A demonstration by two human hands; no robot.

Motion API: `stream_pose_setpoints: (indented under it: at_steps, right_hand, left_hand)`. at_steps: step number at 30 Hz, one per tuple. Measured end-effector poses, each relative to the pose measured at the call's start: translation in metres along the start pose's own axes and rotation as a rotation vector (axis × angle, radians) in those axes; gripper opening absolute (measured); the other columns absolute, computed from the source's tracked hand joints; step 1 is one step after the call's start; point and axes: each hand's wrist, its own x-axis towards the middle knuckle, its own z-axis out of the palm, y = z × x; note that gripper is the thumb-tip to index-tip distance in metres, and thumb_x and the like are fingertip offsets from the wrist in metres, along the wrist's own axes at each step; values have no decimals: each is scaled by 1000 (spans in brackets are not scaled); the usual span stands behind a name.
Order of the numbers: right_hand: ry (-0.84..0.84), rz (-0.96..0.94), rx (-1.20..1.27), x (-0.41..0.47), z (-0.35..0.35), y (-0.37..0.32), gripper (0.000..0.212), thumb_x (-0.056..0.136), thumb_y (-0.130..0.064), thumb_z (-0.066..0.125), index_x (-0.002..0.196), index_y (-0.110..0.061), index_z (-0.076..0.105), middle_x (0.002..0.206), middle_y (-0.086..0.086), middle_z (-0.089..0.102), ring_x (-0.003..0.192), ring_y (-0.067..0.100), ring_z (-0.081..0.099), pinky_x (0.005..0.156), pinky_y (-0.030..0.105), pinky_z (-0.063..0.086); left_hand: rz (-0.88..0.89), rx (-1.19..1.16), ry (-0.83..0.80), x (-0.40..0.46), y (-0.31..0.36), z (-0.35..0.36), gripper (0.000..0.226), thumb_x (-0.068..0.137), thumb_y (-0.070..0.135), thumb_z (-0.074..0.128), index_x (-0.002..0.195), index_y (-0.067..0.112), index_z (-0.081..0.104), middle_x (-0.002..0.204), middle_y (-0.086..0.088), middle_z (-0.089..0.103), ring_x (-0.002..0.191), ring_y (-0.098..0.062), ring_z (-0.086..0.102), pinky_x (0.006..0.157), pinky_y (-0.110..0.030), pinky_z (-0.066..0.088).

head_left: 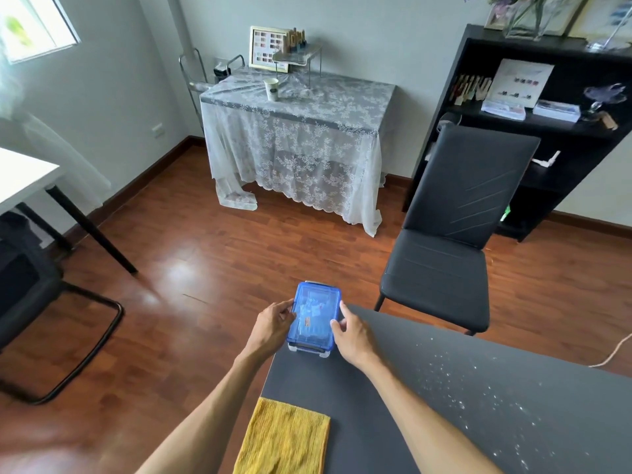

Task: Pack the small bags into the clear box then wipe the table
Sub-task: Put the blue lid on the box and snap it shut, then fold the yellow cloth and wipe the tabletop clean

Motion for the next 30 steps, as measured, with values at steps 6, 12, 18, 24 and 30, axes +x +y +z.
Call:
stream_pose_setpoints:
  at_steps: [6, 12, 18, 24, 30]
  right_hand:
    - [59, 87, 144, -20, 3, 17, 63, 105, -39, 41, 160, -18, 21, 68, -12, 55, 93, 26, 64, 82, 39, 48]
    - [146, -17, -9, -95, 27, 46, 48, 102, -33, 51, 149, -27, 45, 117, -5, 61, 109, 18, 62, 86, 33, 49]
    - [-63, -166, -274, -146, 47, 46, 43, 102, -41, 46, 143, -30, 51, 131, -9, 53, 97, 21, 68, 80, 37, 54]
    - [-92, -159, -380, -165, 51, 49, 29, 101, -44, 53, 128, -33, 52, 133, -5, 41, 92, 22, 70, 76, 36, 54]
    - [-85, -117, -229, -168, 45, 45, 13, 97, -38, 61, 104, -31, 54, 114, -9, 57, 95, 19, 66, 69, 30, 46]
  left_hand:
    - [55, -8, 63, -22, -13, -10, 28, 98, 27, 56, 122, 19, 68, 96, 3, 64, 85, -5, 60, 71, -11, 40]
    - [146, 167, -2, -84, -50, -14, 21, 98, 25, 56, 111, 28, 72, 91, 14, 65, 90, -13, 52, 77, -26, 42]
    - [296, 533, -146, -137, -64, 6, 29, 97, 39, 53, 123, 33, 65, 124, 19, 63, 106, -14, 52, 88, -30, 44]
    - [263, 667, -146, -153, -65, 18, 37, 91, 36, 63, 128, 29, 62, 118, 8, 63, 107, -20, 54, 88, -33, 46]
    - [212, 670, -90, -150, -61, 15, 20, 83, 39, 73, 101, 33, 69, 104, 12, 65, 101, -19, 54, 81, -32, 46]
